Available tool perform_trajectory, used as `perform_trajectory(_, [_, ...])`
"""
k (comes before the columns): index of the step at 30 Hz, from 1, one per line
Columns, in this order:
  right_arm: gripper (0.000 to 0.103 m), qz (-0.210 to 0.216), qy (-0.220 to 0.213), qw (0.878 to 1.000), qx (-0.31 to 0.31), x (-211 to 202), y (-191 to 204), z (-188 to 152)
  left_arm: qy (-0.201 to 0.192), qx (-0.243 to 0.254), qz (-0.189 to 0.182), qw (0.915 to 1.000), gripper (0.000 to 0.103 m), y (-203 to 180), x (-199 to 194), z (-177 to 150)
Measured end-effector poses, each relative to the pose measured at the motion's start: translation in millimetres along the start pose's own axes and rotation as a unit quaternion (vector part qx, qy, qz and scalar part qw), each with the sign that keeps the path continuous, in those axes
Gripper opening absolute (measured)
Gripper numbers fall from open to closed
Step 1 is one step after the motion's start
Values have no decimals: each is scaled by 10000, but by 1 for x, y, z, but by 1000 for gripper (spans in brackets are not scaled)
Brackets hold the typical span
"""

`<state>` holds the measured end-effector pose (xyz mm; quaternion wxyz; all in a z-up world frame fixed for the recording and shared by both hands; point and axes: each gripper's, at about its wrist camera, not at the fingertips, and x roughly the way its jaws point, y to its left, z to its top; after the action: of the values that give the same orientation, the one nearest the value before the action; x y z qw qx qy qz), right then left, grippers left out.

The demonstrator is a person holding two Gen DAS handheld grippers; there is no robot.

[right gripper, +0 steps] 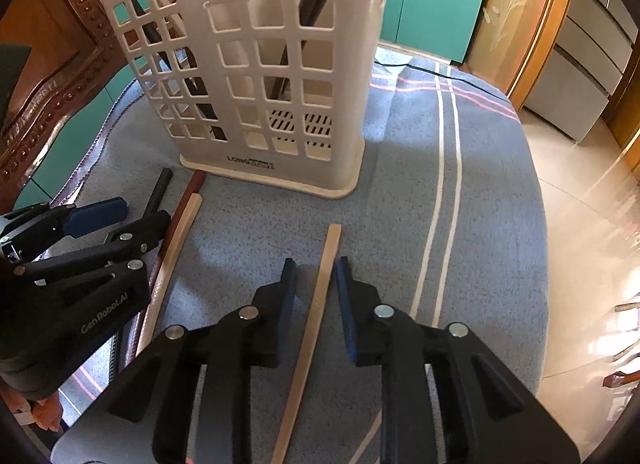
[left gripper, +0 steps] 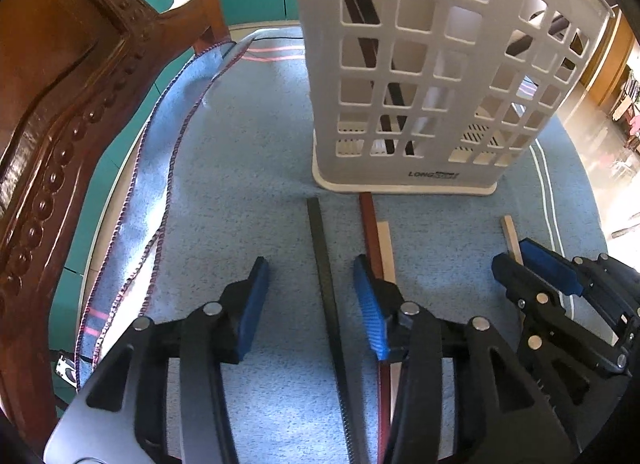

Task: Organize utensils
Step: 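Lower both open tools over the remaining chopsticks beside the basket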

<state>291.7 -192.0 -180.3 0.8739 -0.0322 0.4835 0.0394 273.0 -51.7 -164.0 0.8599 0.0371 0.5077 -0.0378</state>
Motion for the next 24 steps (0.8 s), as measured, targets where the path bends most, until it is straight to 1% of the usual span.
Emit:
perform_trajectory(7, [25, -85, -29, 10000, -19, 4, 0, 4, 20, -33, 14, 10000, 52, 7, 9, 6])
perform_trajectory(12, [25, -99, -50, 9999, -24, 3, 5, 1, 13, -35, 16, 10000, 52, 7, 9, 5])
perform_trajectory(24, [25, -76, -54, 10000, -14, 0, 2, -1, 22, -77, -37, 10000, 52, 9, 13, 8])
